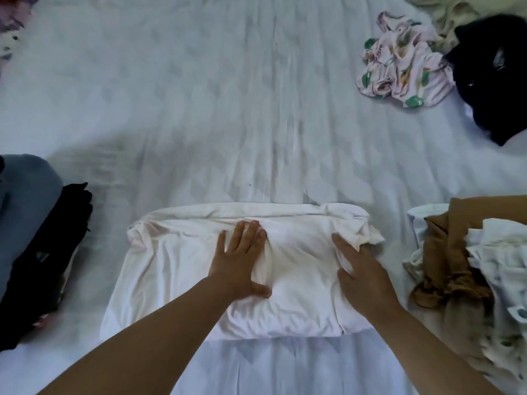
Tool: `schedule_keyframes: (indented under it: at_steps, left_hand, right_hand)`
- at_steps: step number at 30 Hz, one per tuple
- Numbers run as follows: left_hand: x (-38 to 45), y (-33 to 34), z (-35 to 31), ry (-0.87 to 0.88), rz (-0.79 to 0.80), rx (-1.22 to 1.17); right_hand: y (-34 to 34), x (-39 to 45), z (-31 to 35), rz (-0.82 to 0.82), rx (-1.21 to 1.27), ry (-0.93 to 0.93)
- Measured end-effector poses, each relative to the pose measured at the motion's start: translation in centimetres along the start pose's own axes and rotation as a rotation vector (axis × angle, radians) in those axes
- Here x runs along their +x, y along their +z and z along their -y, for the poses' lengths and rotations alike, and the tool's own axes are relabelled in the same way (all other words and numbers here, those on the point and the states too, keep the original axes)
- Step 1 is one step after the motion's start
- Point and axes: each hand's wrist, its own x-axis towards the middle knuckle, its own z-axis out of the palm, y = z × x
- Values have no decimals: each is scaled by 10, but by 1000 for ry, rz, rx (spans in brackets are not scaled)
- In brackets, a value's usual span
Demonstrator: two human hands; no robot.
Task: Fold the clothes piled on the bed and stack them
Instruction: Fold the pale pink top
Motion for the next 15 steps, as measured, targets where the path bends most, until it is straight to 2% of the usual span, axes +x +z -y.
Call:
schedule_keyframes:
  at_steps: [1, 4, 6, 10, 15]
  left_hand:
    - [-7, -2, 2, 3, -56, -42]
    - [-36, 0, 21, -14, -362, -241]
    - [-60, 8, 45, -77, -444, -375]
    - [-100, 11, 89, -271, -388, -530]
    - [-138, 15, 142, -362, -368, -718]
  right_hand:
    - [-3, 0, 7, -10, -2, -4]
    - [-10, -5, 39, -29, 5, -17]
    - [-10, -9, 70, -30, -9, -75]
    - [4, -15, 141, 58, -184, -120]
    - [53, -24, 229, 148, -259, -216]
